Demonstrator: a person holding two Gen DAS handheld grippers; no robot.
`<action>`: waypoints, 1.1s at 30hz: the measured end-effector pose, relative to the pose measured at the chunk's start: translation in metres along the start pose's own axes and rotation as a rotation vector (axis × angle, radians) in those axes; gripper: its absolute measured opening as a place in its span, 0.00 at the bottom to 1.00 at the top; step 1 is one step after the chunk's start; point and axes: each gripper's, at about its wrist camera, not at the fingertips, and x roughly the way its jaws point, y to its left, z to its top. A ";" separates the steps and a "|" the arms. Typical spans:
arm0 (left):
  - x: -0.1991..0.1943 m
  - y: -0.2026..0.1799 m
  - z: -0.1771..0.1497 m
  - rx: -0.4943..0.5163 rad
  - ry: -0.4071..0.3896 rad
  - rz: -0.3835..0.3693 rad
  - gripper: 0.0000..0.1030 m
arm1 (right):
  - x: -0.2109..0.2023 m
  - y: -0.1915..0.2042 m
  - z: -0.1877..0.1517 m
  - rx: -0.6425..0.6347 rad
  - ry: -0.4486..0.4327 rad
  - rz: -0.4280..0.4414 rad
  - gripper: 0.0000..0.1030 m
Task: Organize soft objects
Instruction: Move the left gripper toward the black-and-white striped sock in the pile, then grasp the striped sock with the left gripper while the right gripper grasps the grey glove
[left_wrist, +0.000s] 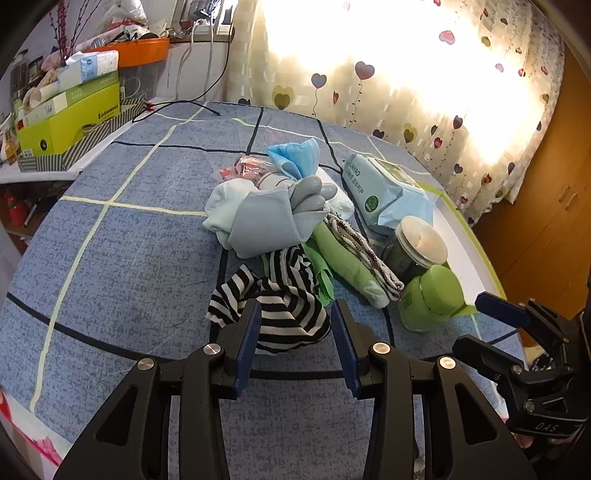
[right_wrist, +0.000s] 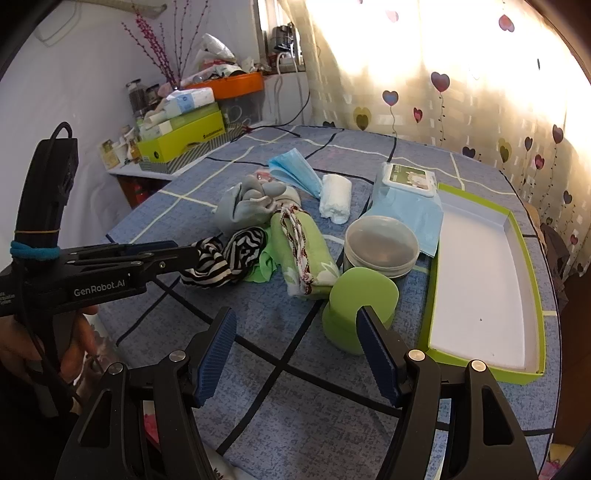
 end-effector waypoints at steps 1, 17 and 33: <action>0.000 0.002 0.000 -0.004 -0.003 -0.003 0.39 | 0.000 0.000 0.000 -0.001 0.000 0.000 0.66; 0.010 0.022 -0.003 -0.034 0.007 0.016 0.56 | 0.003 0.004 0.002 -0.013 0.003 0.009 0.66; 0.041 0.038 -0.014 -0.080 0.104 -0.040 0.37 | 0.015 0.005 0.007 -0.020 0.023 0.007 0.66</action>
